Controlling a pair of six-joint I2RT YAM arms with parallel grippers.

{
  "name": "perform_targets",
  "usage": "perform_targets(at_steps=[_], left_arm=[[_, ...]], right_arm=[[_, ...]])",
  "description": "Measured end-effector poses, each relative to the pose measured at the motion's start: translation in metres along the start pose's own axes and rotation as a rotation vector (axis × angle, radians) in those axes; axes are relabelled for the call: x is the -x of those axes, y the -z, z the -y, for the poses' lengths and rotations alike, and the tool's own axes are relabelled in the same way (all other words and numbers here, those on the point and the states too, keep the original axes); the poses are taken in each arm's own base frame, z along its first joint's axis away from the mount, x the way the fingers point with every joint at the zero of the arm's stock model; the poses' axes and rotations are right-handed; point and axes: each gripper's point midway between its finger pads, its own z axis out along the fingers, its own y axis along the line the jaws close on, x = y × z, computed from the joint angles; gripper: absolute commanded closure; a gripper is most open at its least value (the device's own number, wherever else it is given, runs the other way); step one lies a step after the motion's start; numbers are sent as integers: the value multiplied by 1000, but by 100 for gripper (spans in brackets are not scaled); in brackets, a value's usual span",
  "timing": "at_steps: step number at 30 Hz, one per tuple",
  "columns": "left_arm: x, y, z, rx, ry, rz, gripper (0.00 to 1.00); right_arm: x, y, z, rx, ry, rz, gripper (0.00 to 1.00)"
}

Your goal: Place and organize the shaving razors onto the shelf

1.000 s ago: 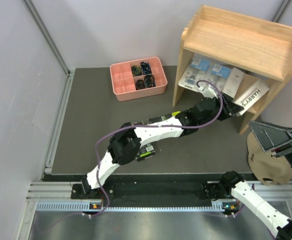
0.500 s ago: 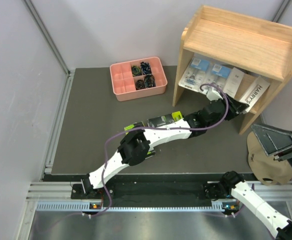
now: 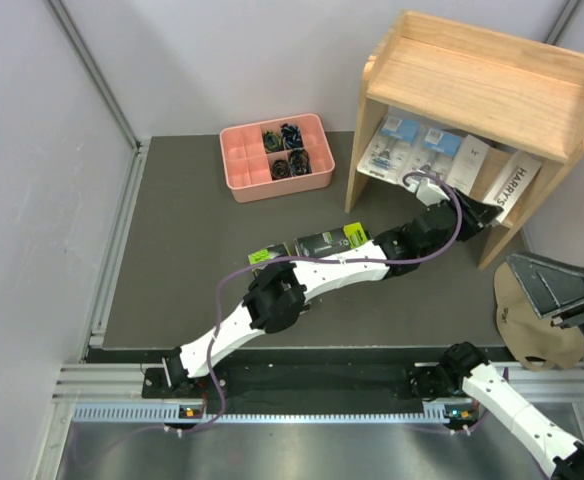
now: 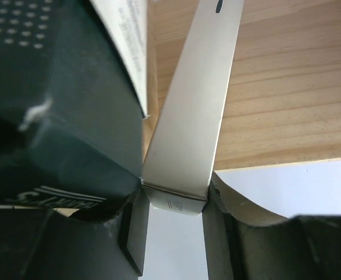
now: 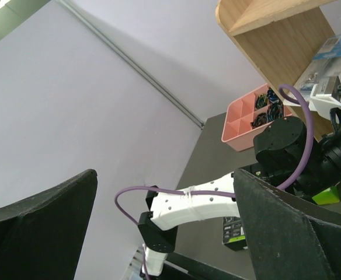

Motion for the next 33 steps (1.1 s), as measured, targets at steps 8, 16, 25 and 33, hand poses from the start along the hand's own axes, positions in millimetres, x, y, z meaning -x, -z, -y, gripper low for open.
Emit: perform_targets(at_steps=[8,16,25,33], left_arm=[[0,0,8,-20,-50,14,45],[-8,3,19,-56,-96,0,31],[-18,5,12,-51,-139,-47,23],[-34,8,-19,-10,-186,-113,12]], right_arm=[[1,3,0,3,-5,8,1],[1,5,3,-4,-8,12,1],[-1,7,6,-13,-8,13,1],[0,11,7,-9,-12,22,1]])
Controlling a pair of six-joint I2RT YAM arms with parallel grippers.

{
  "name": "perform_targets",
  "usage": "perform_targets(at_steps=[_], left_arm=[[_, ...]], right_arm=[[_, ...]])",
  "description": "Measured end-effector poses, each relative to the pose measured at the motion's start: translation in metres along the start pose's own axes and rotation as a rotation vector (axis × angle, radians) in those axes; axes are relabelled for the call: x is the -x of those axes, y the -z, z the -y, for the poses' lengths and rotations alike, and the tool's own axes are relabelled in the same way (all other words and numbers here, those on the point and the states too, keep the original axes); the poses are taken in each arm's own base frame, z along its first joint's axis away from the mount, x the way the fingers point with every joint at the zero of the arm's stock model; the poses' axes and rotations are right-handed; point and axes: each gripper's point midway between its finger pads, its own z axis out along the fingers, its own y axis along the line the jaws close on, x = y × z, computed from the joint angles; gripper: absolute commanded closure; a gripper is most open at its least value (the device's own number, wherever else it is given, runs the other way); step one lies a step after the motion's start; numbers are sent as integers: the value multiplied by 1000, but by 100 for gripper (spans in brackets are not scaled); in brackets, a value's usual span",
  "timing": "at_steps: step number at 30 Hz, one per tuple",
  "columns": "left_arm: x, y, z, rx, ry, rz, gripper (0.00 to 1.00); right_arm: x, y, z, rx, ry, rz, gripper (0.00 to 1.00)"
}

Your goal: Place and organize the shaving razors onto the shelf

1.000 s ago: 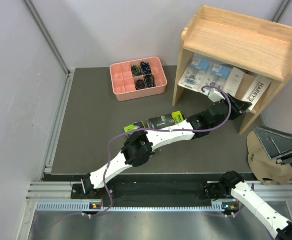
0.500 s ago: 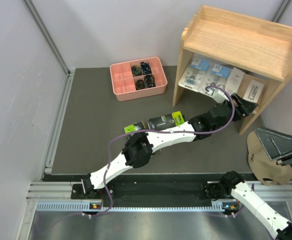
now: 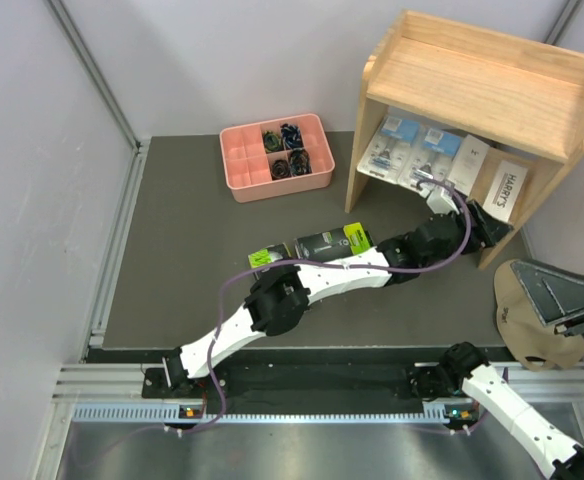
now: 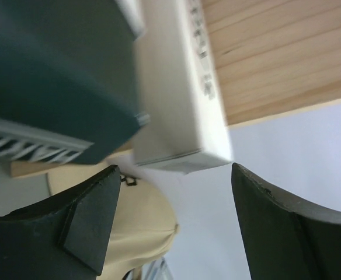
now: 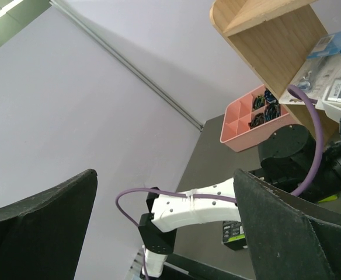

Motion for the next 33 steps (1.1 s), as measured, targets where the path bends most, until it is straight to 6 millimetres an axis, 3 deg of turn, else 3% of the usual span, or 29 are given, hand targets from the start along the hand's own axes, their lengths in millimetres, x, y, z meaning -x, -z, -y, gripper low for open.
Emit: perform_targets(at_steps=[7,10,16,22,26,33], left_arm=[[-22,11,-47,68,-55,-54,4],[-25,17,-56,81,-75,-62,4],[-15,24,-34,26,-88,-47,15],[-12,39,-18,-2,-106,-51,16],[-17,62,-22,20,-162,-69,12],[-16,124,-26,76,-324,-85,7]], right_arm=[[-3,0,3,-5,-5,-4,1],[-4,1,4,-6,-5,-4,1],[-5,0,6,-10,-6,-8,1],[-6,1,6,-10,-6,-8,1],[-9,-1,8,-15,-6,-14,1],[-20,-9,18,-41,-6,-43,1]])
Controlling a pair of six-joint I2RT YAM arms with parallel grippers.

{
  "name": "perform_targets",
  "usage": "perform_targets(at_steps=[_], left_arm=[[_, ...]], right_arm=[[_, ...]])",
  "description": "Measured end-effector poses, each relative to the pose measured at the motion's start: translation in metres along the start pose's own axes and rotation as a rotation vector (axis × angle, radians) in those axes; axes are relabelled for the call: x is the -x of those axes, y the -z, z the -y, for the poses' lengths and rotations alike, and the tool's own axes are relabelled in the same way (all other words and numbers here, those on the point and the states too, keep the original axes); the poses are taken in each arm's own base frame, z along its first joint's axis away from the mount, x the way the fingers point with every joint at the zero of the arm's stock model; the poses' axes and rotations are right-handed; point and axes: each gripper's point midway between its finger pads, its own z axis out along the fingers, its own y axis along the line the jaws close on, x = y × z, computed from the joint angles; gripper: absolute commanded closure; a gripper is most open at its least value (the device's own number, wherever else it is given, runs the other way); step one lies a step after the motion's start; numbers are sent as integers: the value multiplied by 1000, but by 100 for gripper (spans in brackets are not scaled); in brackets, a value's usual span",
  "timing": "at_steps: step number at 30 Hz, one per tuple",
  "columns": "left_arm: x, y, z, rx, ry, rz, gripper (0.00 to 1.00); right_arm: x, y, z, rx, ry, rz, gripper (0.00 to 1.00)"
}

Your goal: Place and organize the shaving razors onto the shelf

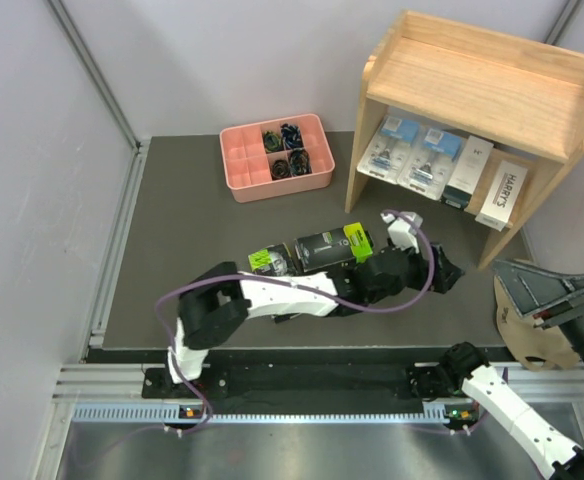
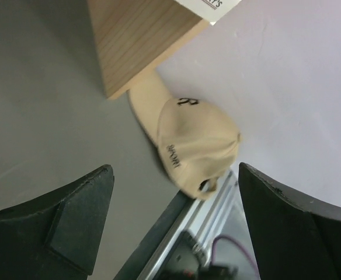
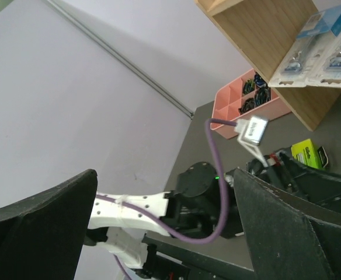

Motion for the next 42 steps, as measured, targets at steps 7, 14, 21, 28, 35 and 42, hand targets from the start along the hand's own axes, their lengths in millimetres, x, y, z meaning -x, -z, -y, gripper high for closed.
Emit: perform_targets(at_steps=[7,14,21,28,35,42], left_arm=[[41,79,-22,112,-129,67,1],[76,147,-76,284,-173,105,1],[107,213,-164,509,-127,105,1],[140,272,-216,634,-22,139,1],[138,316,-266,704,152,128,1],[101,342,-300,725,342,51,1]], right_arm=[[-33,-26,20,-33,-12,-87,1],[-85,-59,42,-63,-30,-249,1],[-140,-95,64,-87,-51,-432,1],[-205,-112,103,-160,-59,-605,1],[-285,-132,116,-186,1,-814,2],[-356,-143,166,-294,25,-940,15]])
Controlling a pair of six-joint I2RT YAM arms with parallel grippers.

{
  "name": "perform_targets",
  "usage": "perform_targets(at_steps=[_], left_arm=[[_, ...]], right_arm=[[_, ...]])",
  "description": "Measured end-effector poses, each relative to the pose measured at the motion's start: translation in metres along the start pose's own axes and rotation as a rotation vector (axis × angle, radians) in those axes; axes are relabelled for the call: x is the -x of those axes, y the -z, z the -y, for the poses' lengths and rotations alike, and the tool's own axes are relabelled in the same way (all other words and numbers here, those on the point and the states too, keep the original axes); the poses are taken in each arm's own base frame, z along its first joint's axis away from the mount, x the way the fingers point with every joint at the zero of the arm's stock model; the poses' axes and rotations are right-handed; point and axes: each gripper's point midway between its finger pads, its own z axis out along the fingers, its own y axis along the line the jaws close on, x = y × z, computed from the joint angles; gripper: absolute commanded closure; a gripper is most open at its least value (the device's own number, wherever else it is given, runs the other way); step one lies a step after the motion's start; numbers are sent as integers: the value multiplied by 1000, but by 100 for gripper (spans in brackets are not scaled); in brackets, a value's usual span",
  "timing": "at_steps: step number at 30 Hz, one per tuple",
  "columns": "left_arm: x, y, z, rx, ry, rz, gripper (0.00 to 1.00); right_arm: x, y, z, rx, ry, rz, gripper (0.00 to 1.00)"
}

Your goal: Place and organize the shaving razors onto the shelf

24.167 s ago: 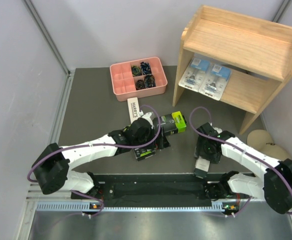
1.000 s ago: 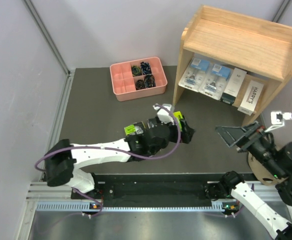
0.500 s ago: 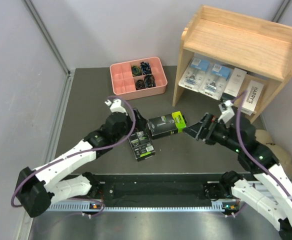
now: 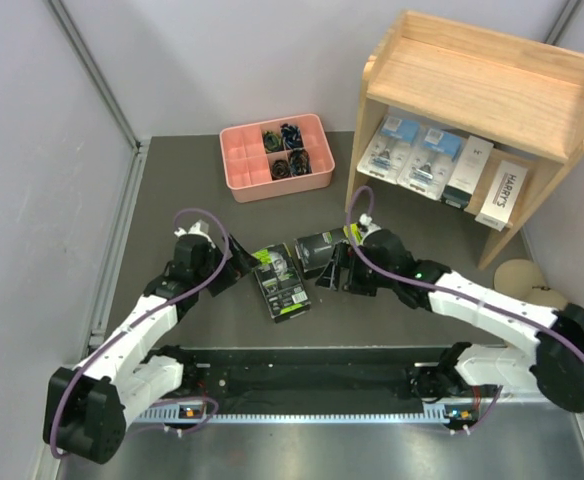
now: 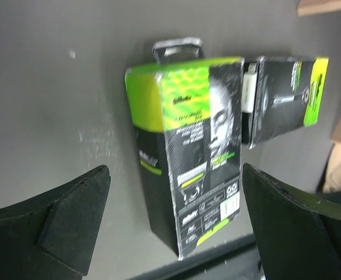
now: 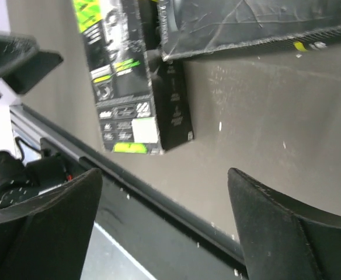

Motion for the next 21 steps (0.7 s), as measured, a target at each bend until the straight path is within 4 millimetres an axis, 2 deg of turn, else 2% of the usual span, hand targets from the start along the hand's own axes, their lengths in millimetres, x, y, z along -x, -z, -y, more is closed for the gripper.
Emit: perform_targets(at_steps=[3,9,13,17,21], left_arm=[[-11,0,-4,-16,26,-48,1],[-25,0,2,-63,38,-117,2],[-35,-5,1,-73,45,-181,7],[-50,-12,-6,-78,62,-238,14],[-66,-16,-16,-69,77,-283,30]], right_arm=[[-6,-22,4,-1,-10,-30,20],[-7,-52,-4,57,-19,-40,32],[-18,-73,-3,62,-32,-79,39],[-29,-93,-5,53,-37,-125,48],[-38,-104,-13,63,-33,-153,55]])
